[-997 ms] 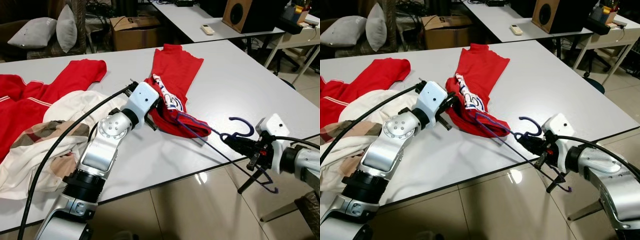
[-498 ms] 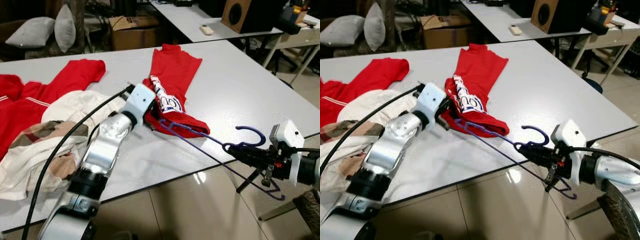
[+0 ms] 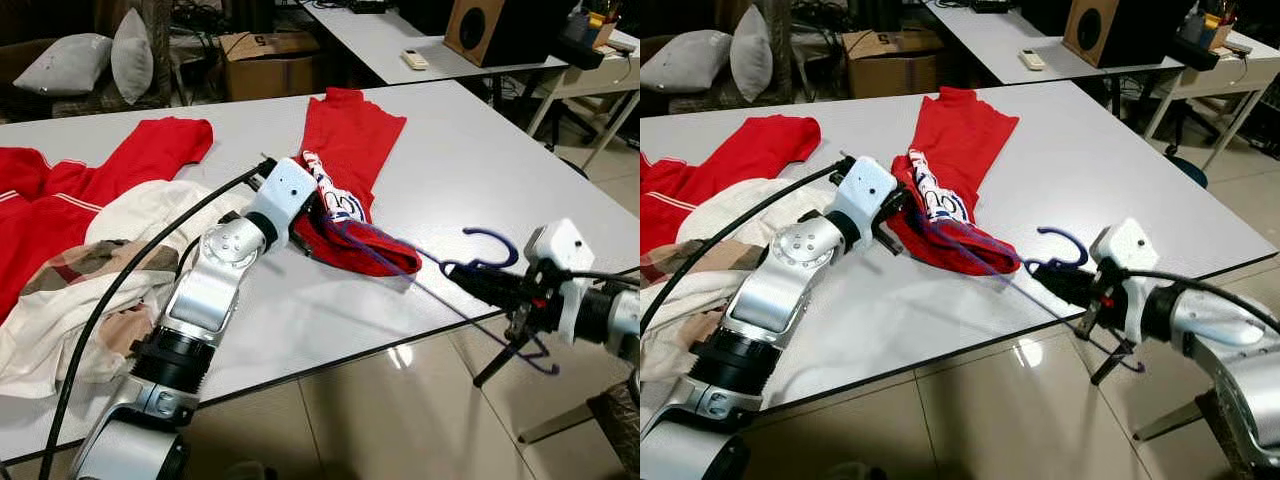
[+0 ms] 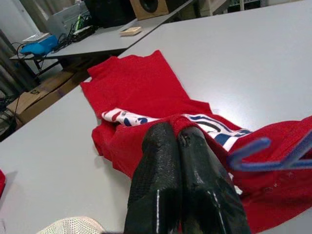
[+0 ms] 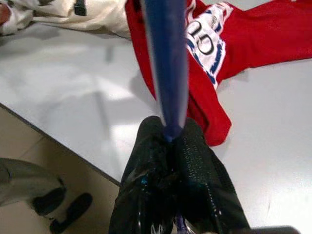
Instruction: Hang hanger
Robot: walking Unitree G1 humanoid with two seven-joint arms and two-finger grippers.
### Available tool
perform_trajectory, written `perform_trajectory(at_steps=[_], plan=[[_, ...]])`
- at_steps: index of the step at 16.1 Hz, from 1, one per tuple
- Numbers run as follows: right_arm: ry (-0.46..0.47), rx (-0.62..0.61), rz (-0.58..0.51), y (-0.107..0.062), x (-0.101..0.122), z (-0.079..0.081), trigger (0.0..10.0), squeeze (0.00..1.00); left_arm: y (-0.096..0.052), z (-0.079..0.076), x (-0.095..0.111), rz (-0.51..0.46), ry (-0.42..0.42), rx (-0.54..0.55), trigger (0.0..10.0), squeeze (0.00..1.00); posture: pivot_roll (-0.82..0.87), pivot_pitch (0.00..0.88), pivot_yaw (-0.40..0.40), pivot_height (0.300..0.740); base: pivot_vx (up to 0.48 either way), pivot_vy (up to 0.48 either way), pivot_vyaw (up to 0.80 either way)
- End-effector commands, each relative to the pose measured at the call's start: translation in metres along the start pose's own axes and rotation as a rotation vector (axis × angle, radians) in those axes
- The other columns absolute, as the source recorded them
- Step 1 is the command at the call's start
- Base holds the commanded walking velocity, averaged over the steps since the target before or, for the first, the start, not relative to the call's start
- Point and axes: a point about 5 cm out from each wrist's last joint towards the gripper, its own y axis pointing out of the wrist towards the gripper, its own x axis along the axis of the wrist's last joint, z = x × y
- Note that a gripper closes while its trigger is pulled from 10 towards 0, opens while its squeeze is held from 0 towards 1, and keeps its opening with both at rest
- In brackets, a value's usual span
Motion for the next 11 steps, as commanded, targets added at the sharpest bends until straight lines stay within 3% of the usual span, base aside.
perform_trajectory(at_steps=[1,8,11], plan=[[-0.010,-0.006,0.010,0.003,-0.001,-0.002,10.0,0.00,0.001,-0.002,0.009,-0.023,0.014,-0.011,0.0,0.00,-0.07,0.000,-0.043,0.740,0.000,0.000,0.00],[-0.023,0.015,0.017,0.026,-0.001,-0.002,10.0,0.00,0.001,-0.007,0.014,-0.038,0.003,-0.024,0.0,0.00,-0.06,0.000,-0.044,0.740,0.000,0.000,0.00],[-0.028,-0.044,0.030,0.039,-0.003,-0.006,10.0,0.00,0.000,-0.010,0.019,-0.050,0.002,-0.033,0.1,0.00,-0.06,0.000,-0.038,0.740,0.000,0.000,0.00]])
